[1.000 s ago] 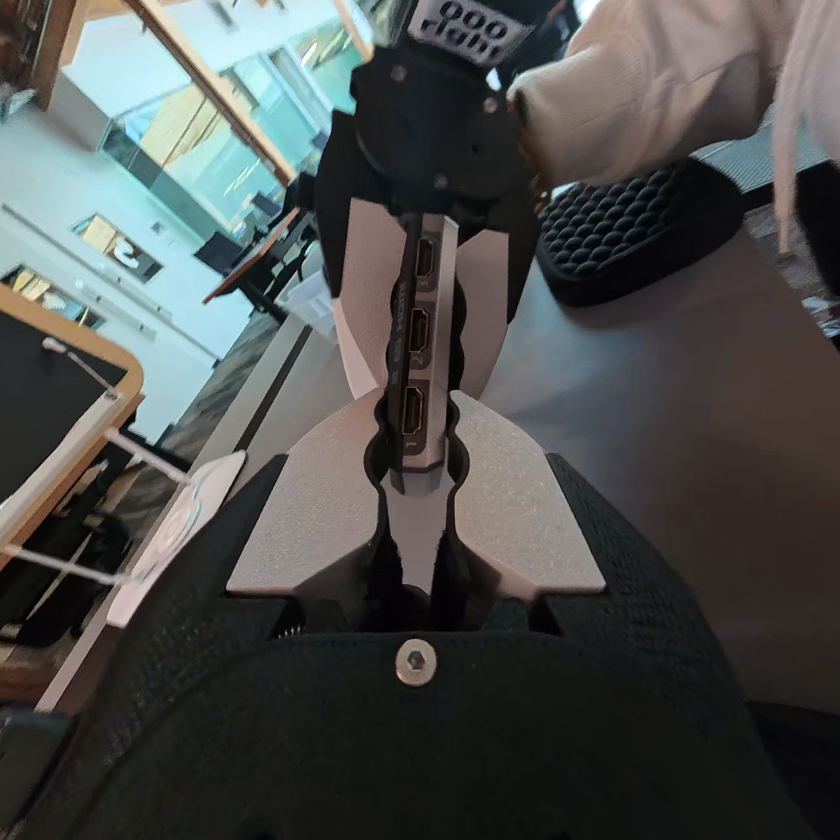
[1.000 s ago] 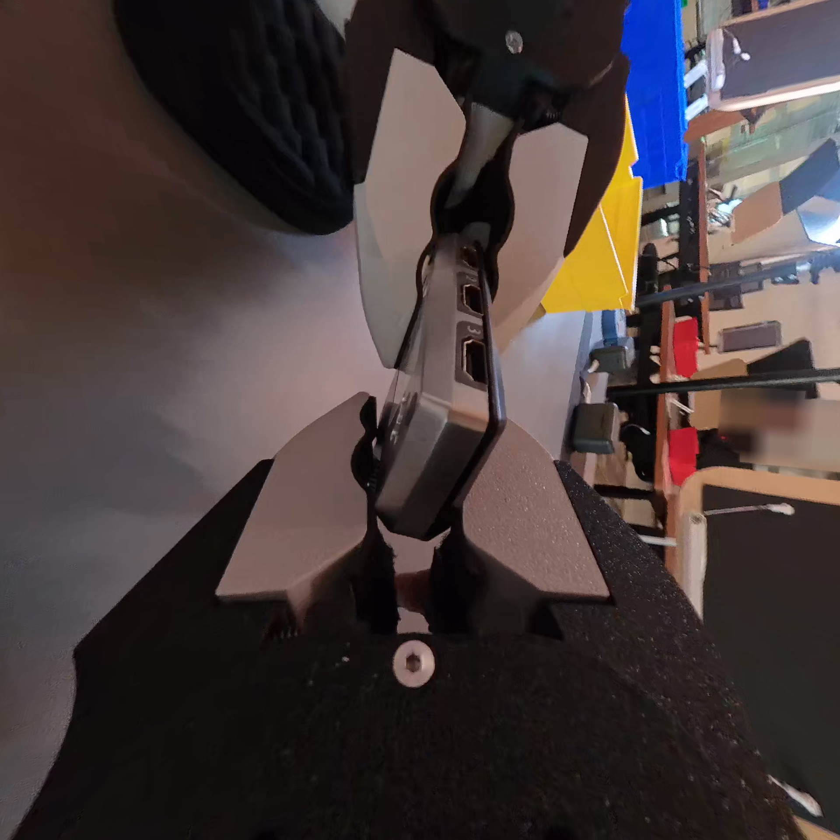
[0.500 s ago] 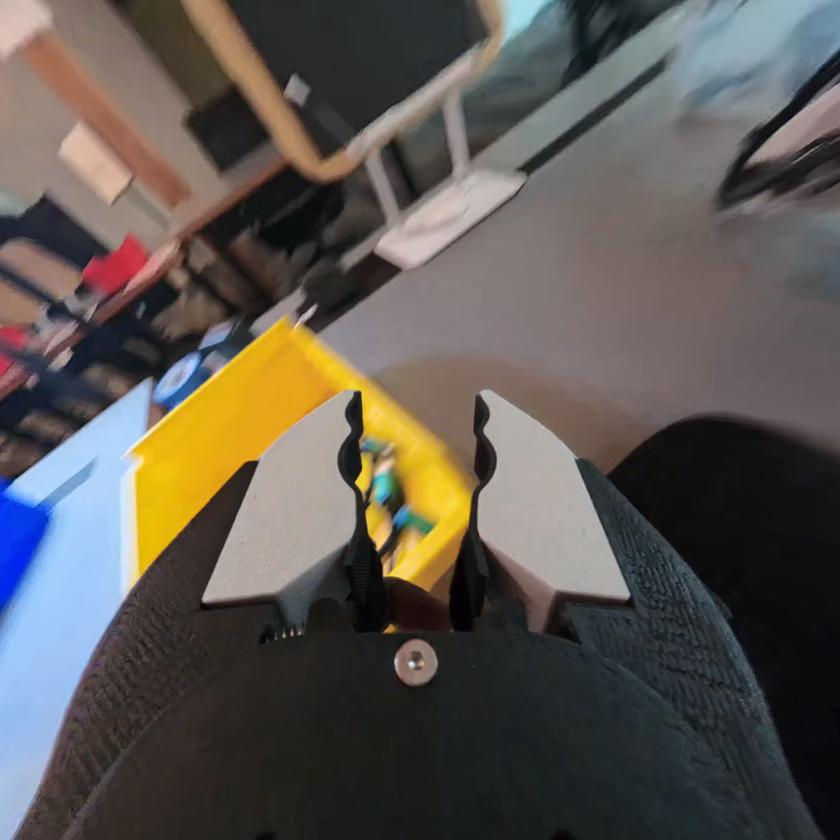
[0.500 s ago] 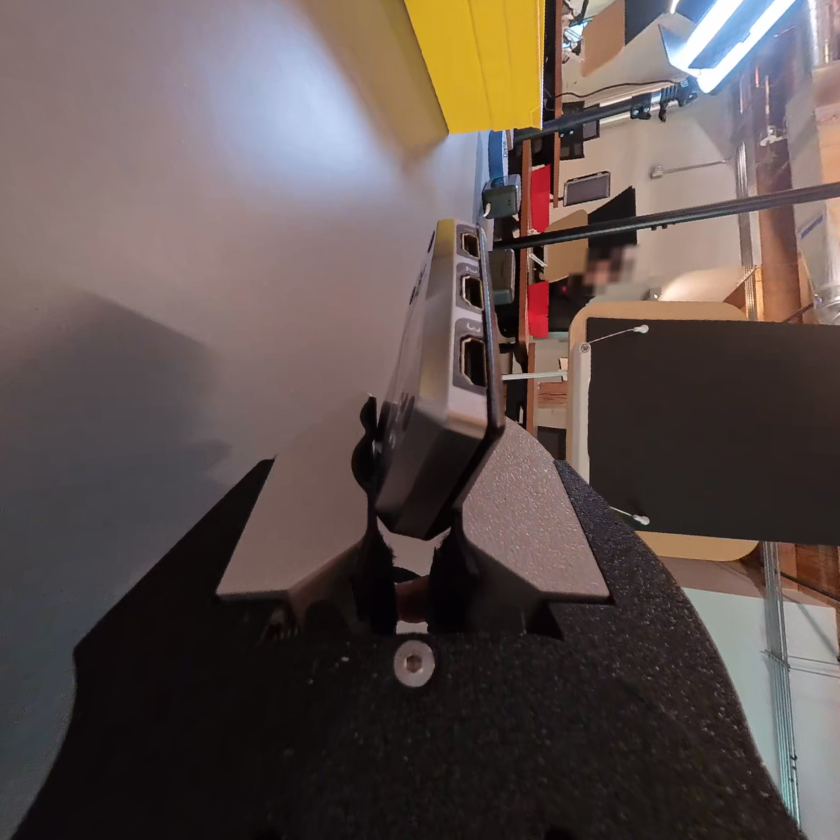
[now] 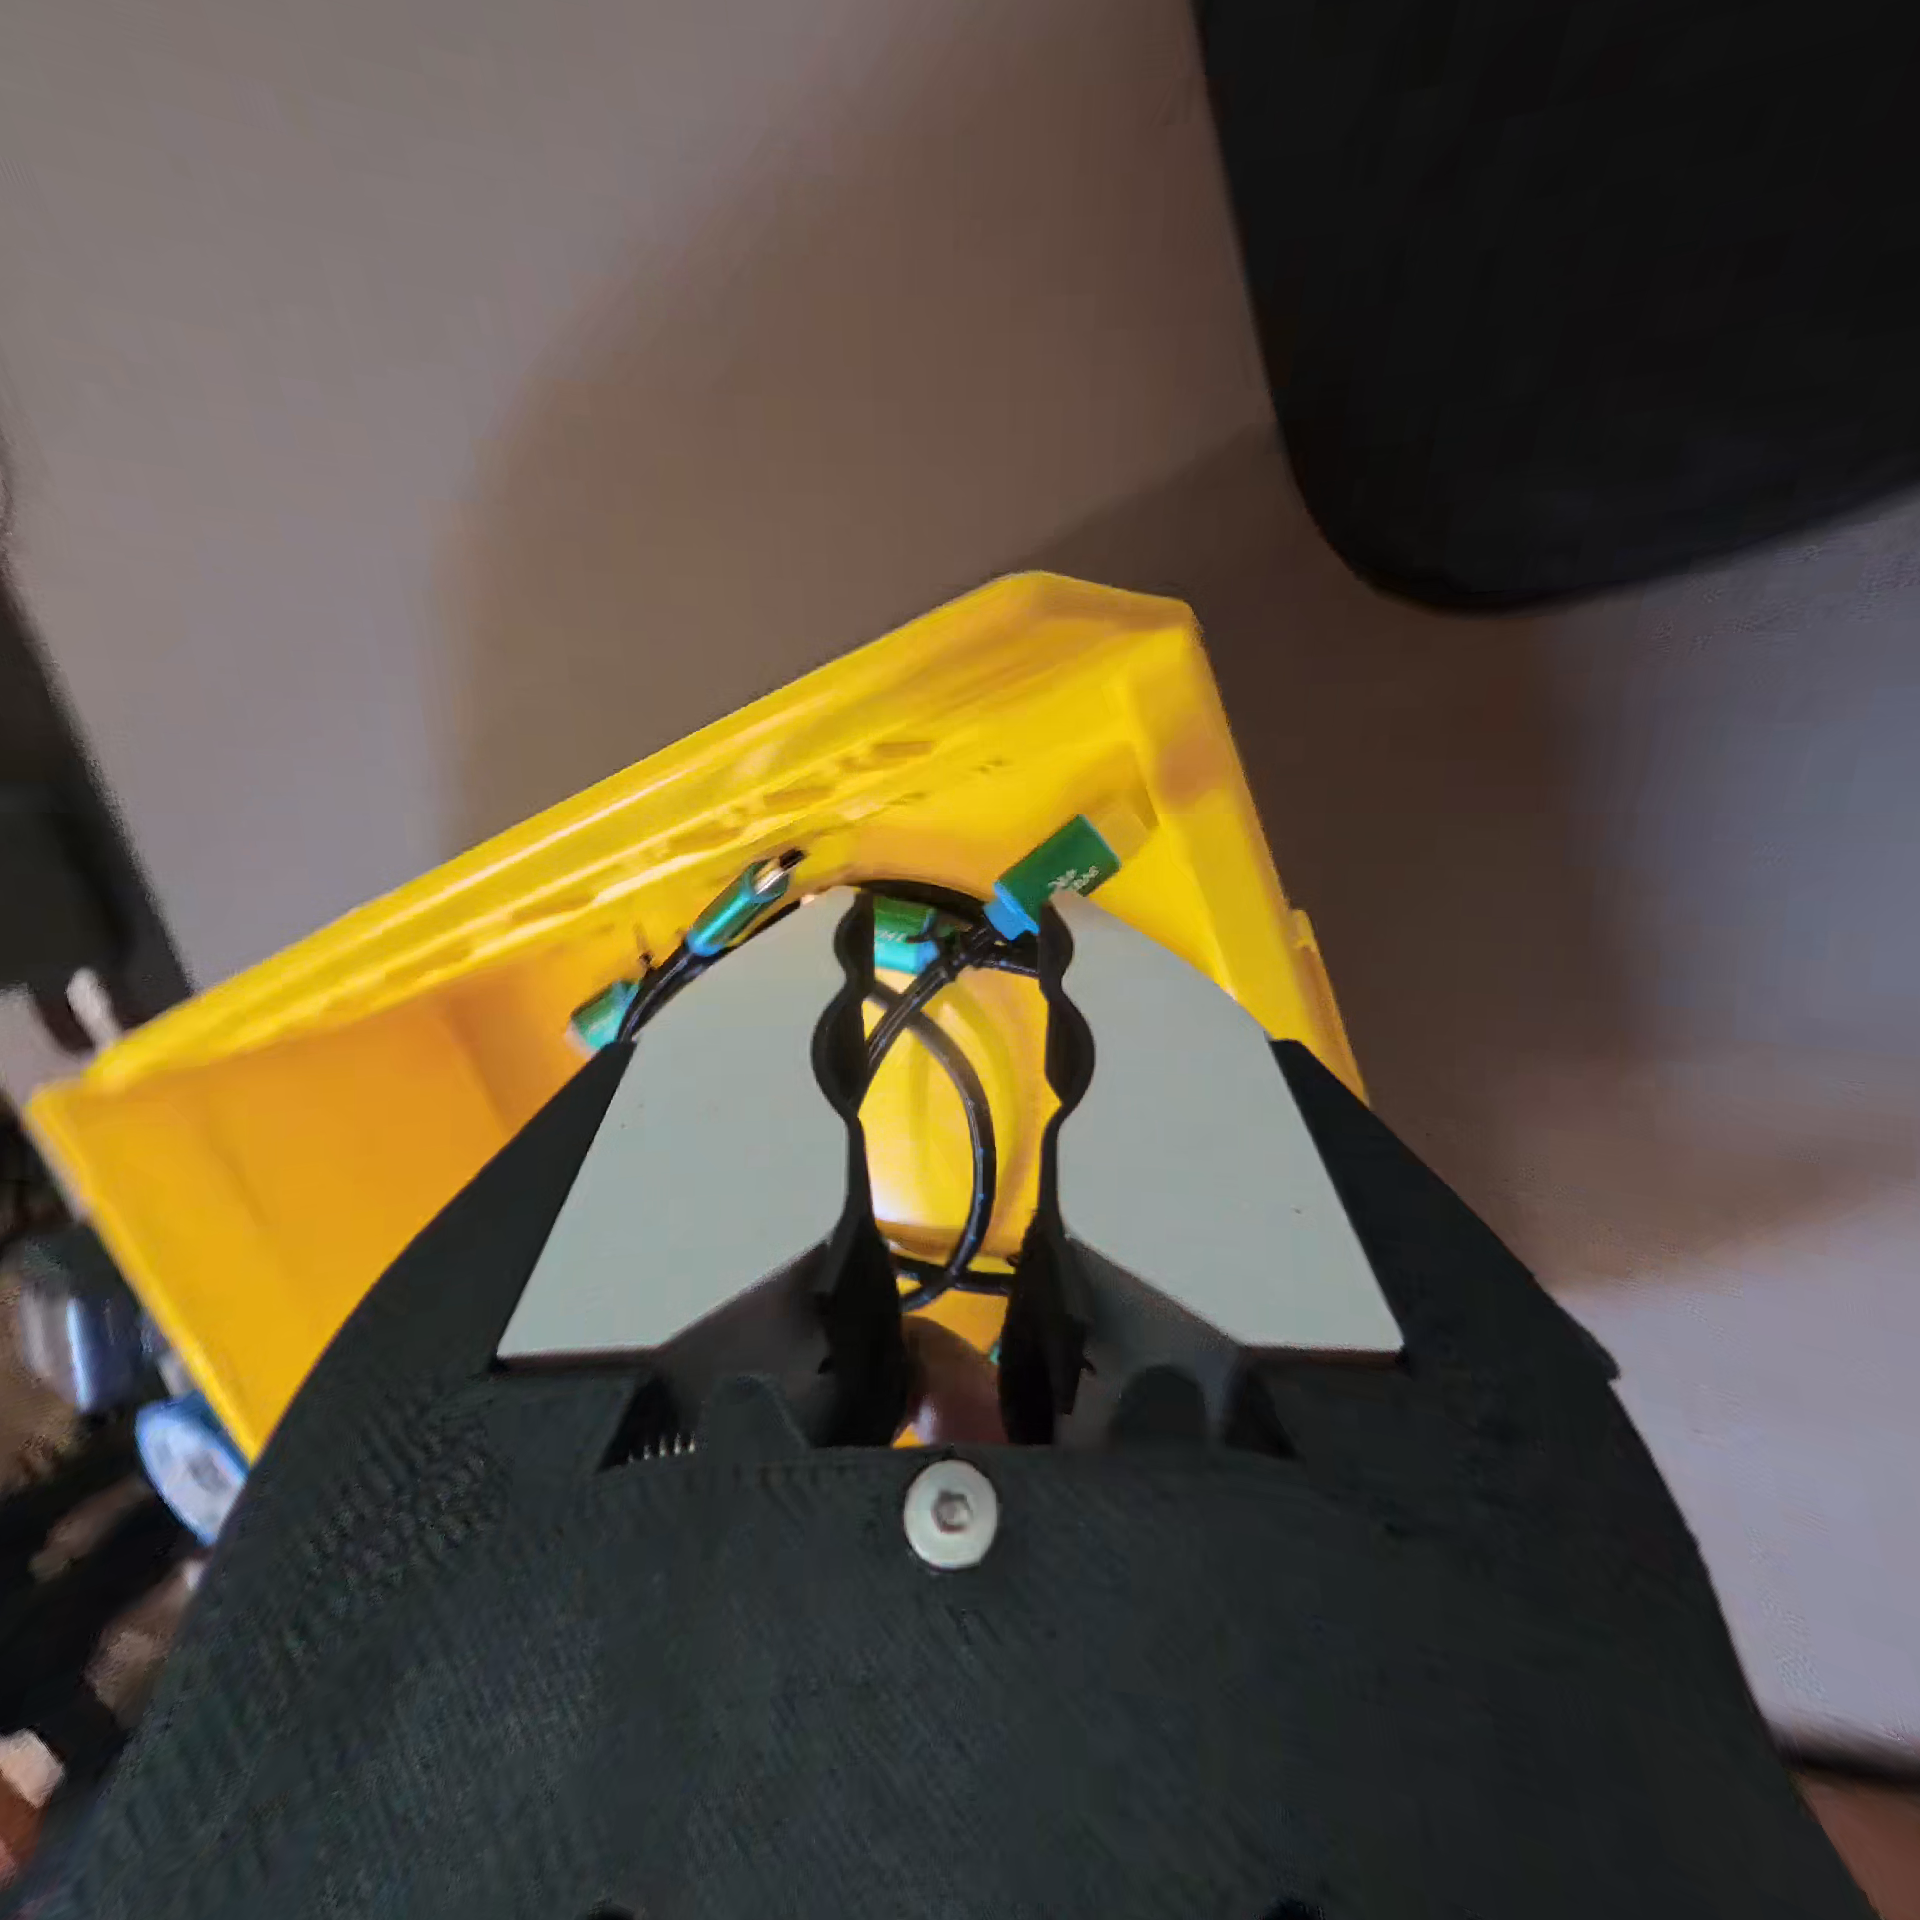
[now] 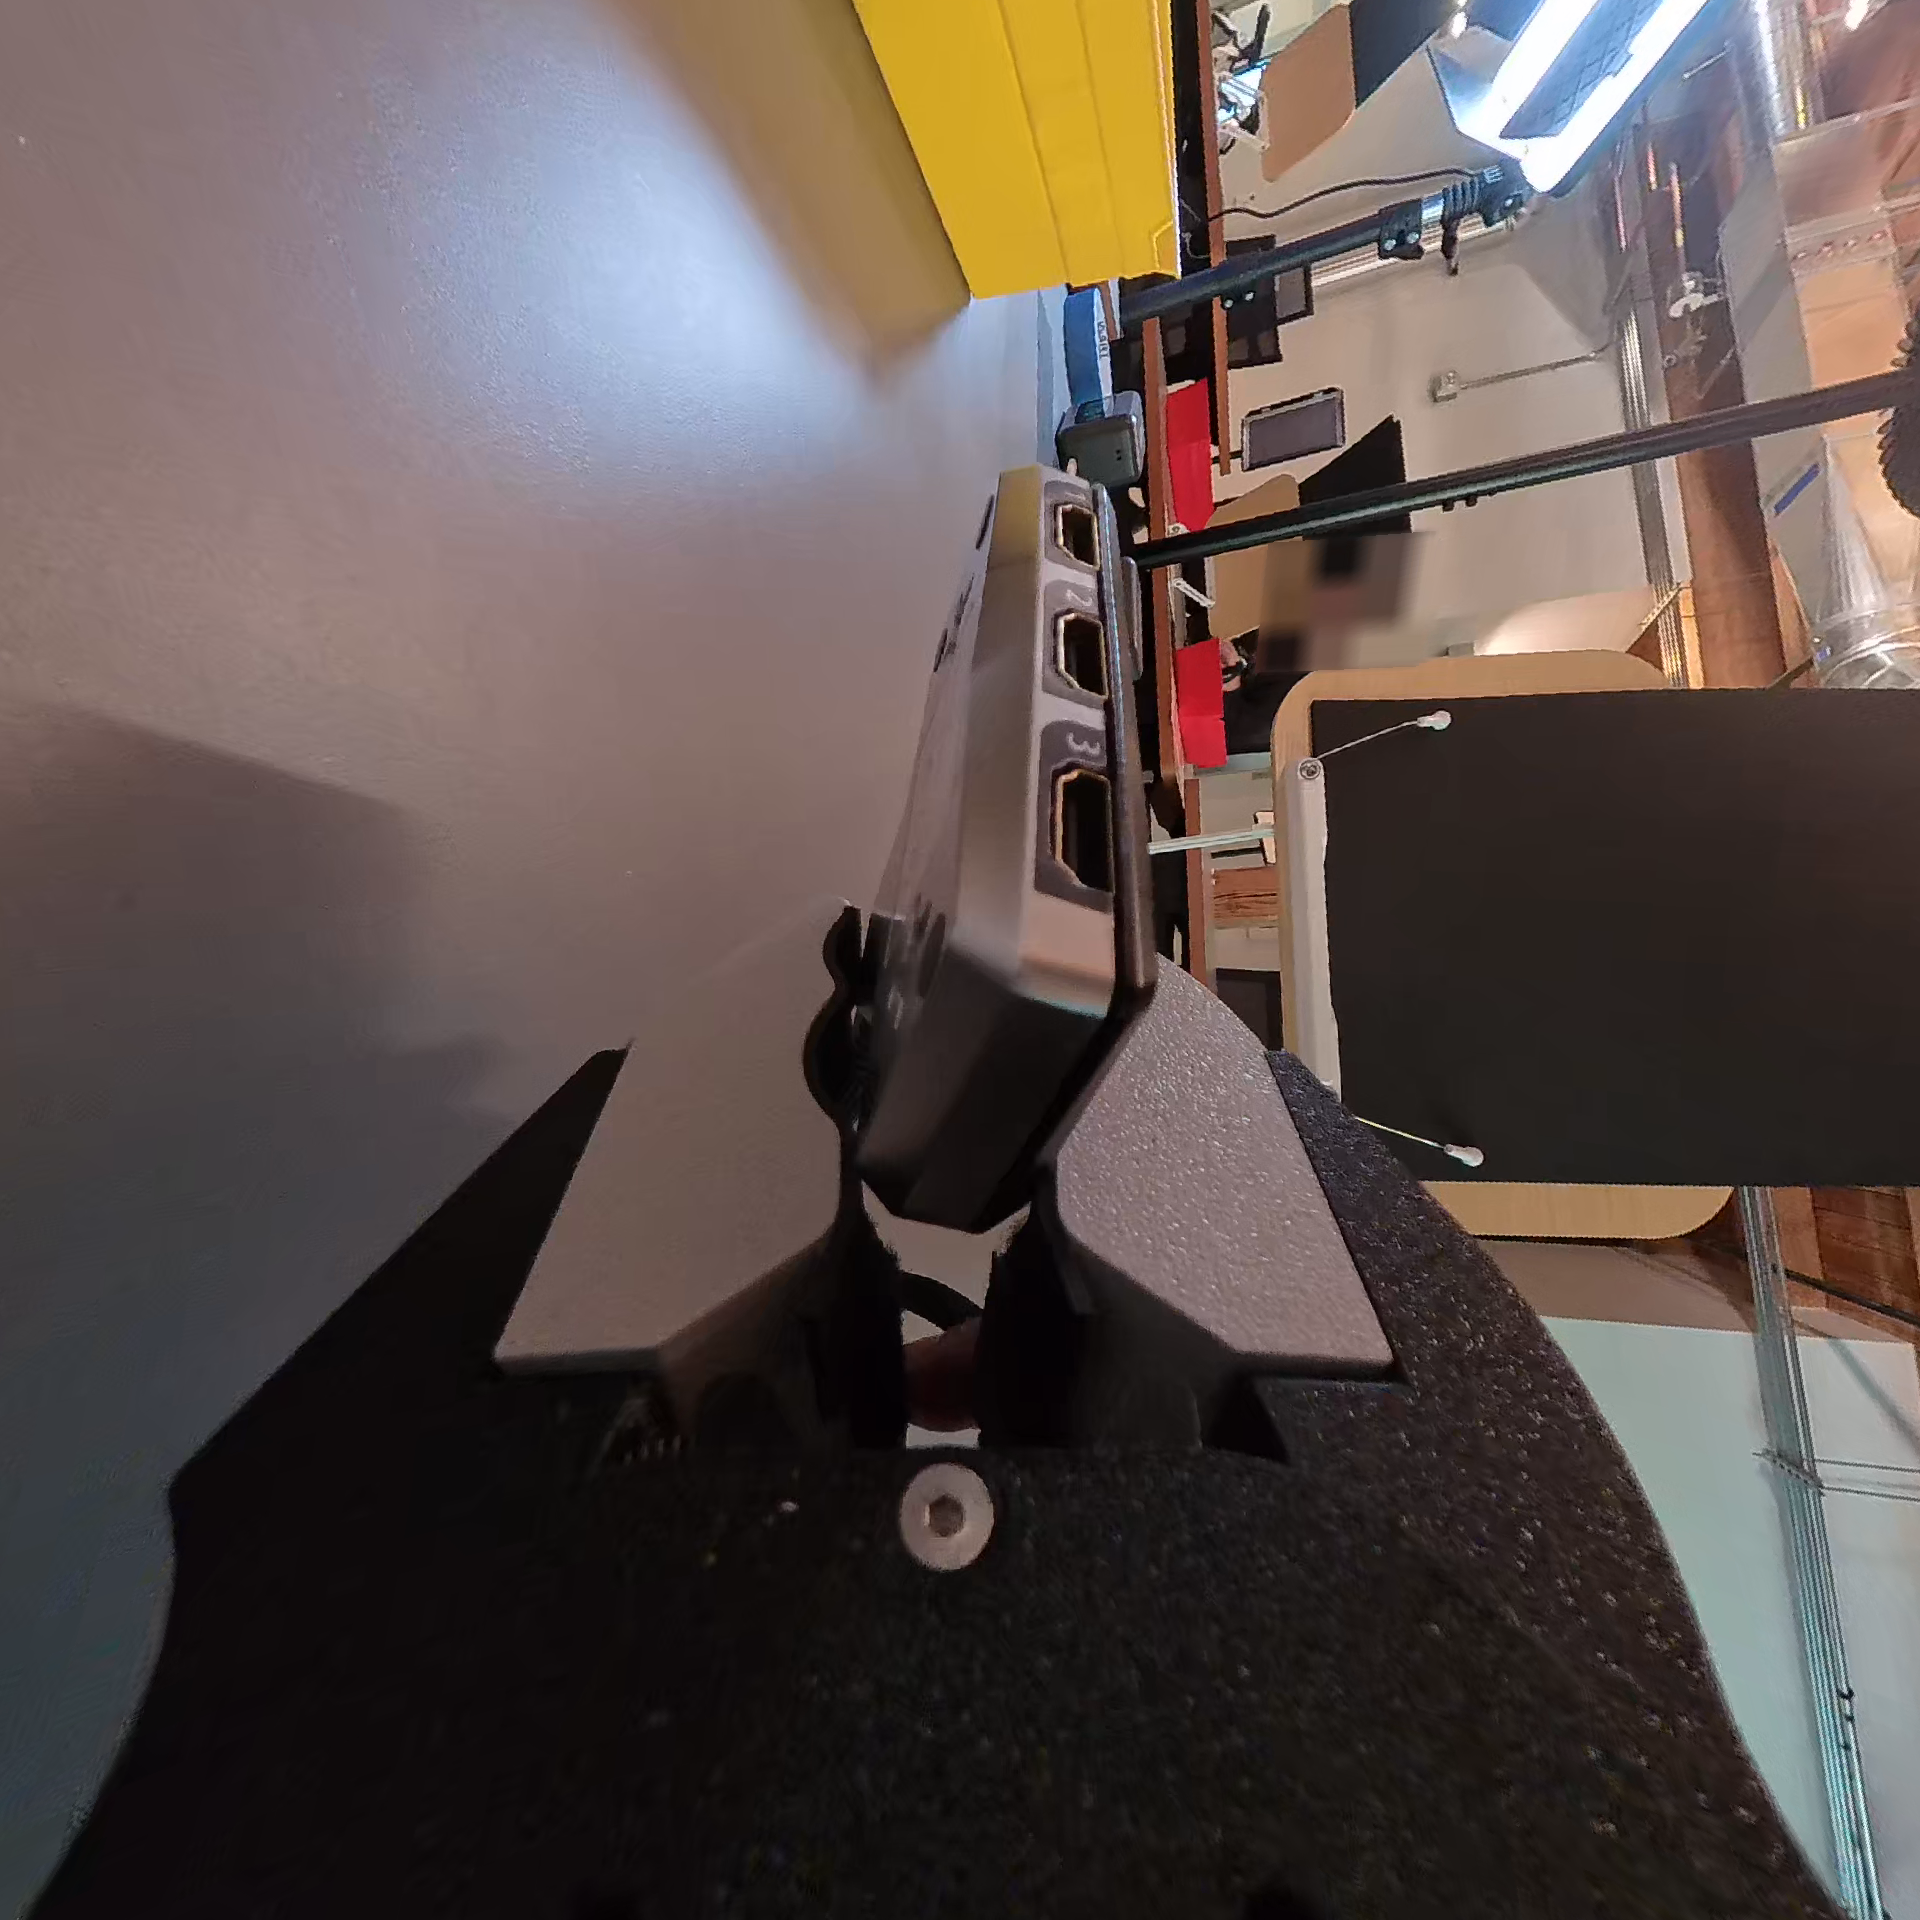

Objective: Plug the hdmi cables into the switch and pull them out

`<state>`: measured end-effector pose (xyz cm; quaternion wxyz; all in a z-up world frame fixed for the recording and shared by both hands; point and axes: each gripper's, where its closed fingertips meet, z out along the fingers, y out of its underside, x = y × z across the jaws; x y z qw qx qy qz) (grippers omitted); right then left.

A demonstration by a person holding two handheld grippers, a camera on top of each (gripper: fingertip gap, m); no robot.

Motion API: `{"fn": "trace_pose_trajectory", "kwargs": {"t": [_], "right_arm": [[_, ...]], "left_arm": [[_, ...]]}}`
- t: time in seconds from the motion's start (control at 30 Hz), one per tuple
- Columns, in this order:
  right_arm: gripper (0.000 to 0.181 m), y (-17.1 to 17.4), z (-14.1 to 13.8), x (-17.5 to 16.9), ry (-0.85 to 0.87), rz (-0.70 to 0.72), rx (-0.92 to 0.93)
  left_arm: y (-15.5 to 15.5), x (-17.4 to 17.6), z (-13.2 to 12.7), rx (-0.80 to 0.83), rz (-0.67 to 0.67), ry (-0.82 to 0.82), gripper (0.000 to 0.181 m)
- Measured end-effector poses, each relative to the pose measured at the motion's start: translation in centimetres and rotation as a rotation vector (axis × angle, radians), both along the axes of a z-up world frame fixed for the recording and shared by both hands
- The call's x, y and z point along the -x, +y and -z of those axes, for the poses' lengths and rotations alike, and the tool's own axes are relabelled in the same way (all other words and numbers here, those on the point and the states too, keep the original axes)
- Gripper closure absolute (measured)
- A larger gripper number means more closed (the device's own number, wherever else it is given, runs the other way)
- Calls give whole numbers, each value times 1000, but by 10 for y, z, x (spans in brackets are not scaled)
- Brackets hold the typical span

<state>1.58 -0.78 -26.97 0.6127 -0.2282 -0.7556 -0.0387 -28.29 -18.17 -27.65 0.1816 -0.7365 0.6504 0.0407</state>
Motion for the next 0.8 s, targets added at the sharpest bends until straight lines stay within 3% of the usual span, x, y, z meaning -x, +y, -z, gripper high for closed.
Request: {"fn": "trace_pose_trajectory", "kwargs": {"t": [0.1,0.23,0.5,0.6,0.8], "right_arm": [[149,4,1,1,0,14,1],[149,5,3,3,-12,29,-8],[149,9,4,3,-14,41,-8],[149,10,4,4,-14,40,-7],[149,8,1,4,-3,29,-3]], "left_arm": [[-2,9,28,90,154,149,142],[-3,7,44,131,243,157,142],[-8,7,56,214,205,72,157],[-5,4,38,192,114,-26,158],[-5,11,-29,77,-75,-170,162]]}}
